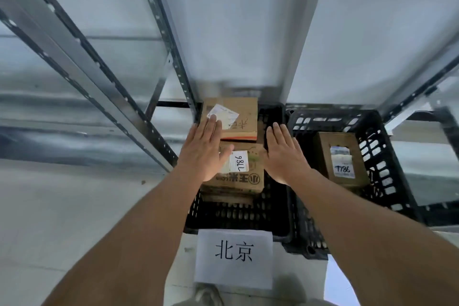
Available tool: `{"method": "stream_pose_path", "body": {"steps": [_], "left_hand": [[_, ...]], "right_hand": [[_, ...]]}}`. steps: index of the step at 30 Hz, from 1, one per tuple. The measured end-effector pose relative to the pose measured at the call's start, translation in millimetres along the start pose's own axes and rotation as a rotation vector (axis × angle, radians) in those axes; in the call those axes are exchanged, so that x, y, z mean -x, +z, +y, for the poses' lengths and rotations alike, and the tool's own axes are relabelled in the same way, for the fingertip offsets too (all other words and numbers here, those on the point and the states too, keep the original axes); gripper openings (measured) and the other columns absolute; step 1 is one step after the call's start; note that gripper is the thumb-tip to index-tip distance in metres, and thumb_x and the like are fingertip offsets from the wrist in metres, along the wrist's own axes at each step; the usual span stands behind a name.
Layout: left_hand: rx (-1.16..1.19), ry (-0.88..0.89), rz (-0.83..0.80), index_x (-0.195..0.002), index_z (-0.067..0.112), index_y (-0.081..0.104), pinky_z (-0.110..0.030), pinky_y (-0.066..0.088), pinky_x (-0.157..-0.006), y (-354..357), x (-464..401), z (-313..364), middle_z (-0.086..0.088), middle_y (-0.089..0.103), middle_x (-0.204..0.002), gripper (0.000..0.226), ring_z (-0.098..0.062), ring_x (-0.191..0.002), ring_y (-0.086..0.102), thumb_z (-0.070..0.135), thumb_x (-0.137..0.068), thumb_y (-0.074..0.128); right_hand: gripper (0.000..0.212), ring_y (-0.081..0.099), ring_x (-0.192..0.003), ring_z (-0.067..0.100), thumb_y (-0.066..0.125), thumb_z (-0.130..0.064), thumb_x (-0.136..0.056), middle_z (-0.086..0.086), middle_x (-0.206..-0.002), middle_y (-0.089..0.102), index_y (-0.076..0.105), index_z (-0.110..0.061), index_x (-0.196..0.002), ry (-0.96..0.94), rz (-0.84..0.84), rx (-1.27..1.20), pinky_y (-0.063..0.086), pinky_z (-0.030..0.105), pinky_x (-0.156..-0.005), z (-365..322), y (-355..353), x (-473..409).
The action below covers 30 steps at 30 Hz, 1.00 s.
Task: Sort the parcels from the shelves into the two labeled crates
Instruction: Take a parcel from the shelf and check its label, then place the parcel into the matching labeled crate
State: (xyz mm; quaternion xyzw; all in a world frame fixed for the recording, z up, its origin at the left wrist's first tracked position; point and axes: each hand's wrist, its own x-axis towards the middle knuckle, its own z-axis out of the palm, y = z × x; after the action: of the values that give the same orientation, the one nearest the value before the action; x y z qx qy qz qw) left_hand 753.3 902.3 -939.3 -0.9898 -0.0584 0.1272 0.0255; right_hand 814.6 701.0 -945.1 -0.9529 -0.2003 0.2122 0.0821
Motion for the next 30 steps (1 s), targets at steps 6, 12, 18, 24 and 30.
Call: {"method": "stream_pose_path", "body": {"steps": [6,12,18,24,30], "left_hand": [[0.014,-0.026,0.096,-0.156,0.013,-0.018,-0.043,-0.006,-0.125,-226.5,66.9,30.5,-0.008,-0.025,-0.163,0.076,-0.023,-0.152,-0.021,0.06,-0.1,0.001],[0.043,-0.025,0.273,-0.158,0.013,-0.013,-0.042,-0.008,-0.125,-418.3,139.5,91.6,-0.006,-0.022,-0.165,0.075,-0.021,-0.153,-0.018,0.059,-0.102,0.006],[0.05,-0.009,0.48,-0.158,0.016,-0.012,-0.039,-0.014,-0.123,-537.7,211.3,169.9,-0.004,-0.02,-0.165,0.088,-0.02,-0.153,-0.017,0.065,-0.086,-0.018],[0.123,0.061,0.603,-0.16,0.016,-0.007,-0.038,-0.012,-0.123,-586.2,296.4,266.9,-0.003,-0.016,-0.166,0.074,-0.019,-0.154,-0.015,0.06,-0.102,0.008],[0.138,0.178,0.568,-0.159,0.017,-0.011,-0.039,-0.011,-0.124,-599.9,358.6,377.1,-0.002,-0.021,-0.166,0.072,-0.017,-0.153,-0.019,0.057,-0.102,0.007]], "right_hand": [[0.066,-0.017,-0.154,0.021,0.015,-0.048,-0.106,0.003,-0.168,-0.013,-0.004,-0.015,-0.16,0.014,0.126,0.031,-0.002,0.046,-0.125,-18.1,-204.7,101.9],[0.067,-0.021,-0.153,0.021,0.013,-0.05,-0.106,0.002,-0.167,-0.018,-0.008,-0.018,-0.16,0.009,0.301,0.081,-0.006,0.047,-0.124,-15.1,-382.7,214.5],[0.065,-0.017,-0.153,0.022,0.015,-0.048,-0.107,0.002,-0.168,-0.013,-0.003,-0.017,-0.161,-0.011,0.505,0.107,-0.008,0.048,-0.122,22.3,-490.2,331.1],[0.064,-0.013,-0.154,0.023,0.017,-0.047,-0.107,0.002,-0.169,-0.007,0.0,-0.017,-0.161,0.0,0.641,0.164,-0.004,0.049,-0.125,81.6,-532.1,462.7],[0.064,-0.013,-0.154,0.023,0.021,-0.045,-0.107,0.002,-0.169,-0.007,0.0,-0.019,-0.161,0.099,0.656,0.135,-0.005,0.048,-0.125,171.0,-540.7,571.4]]}}
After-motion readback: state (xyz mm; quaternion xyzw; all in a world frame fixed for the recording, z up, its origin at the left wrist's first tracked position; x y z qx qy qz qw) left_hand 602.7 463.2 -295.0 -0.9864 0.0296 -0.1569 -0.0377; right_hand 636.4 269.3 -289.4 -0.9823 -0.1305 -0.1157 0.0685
